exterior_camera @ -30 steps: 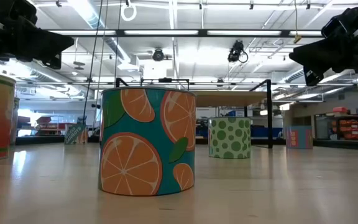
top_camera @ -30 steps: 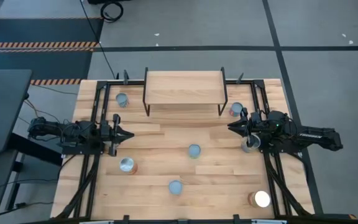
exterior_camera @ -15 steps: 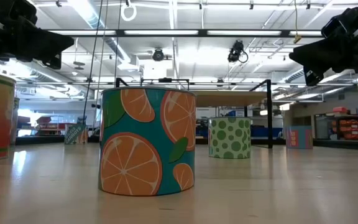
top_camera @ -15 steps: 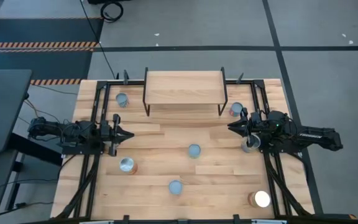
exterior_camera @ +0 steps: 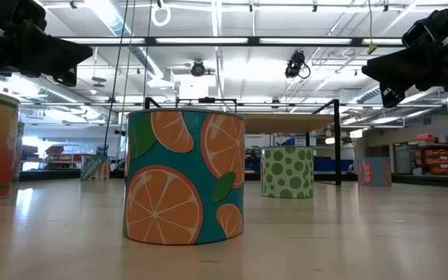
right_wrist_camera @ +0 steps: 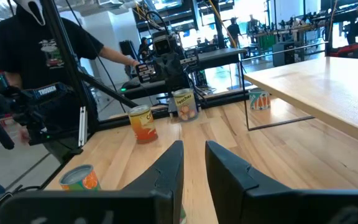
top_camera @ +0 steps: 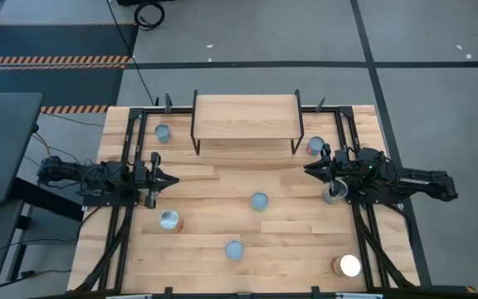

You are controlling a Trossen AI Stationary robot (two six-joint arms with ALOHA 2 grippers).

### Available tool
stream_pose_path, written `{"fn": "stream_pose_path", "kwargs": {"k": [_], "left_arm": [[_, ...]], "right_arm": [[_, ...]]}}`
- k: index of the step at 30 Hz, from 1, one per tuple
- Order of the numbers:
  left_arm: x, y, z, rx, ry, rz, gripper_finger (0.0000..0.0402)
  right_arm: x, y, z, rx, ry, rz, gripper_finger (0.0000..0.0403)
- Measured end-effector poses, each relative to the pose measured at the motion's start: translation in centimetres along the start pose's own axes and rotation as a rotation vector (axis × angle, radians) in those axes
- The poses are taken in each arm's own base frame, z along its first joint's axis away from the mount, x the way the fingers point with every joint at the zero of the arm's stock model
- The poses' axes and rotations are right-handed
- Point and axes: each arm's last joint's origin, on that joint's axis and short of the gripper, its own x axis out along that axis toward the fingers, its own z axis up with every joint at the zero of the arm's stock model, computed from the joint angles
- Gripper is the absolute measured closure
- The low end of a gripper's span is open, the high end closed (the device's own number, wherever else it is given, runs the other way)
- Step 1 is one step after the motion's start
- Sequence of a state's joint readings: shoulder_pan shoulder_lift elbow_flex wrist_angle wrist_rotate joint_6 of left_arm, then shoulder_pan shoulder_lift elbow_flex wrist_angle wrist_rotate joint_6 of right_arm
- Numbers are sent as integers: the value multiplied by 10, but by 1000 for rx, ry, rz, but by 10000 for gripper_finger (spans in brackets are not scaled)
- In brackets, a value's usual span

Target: Pick and place cans onto a shelf

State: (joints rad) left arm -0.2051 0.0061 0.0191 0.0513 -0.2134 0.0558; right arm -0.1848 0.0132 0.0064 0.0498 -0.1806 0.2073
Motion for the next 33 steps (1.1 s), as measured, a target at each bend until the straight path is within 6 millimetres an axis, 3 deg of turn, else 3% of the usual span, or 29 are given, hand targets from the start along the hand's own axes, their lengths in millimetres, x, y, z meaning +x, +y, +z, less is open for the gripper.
{"fn": "stream_pose_path", "kwargs": {"k": [30, 33], "left_arm": [[0, 0, 0, -2, 0, 0, 377], [0, 0, 3, -118, -25, 3, 377]], "right_arm": [[0, 0, 0, 0, 0, 0, 329], [0, 0, 0, 0, -1, 0, 329]]}}
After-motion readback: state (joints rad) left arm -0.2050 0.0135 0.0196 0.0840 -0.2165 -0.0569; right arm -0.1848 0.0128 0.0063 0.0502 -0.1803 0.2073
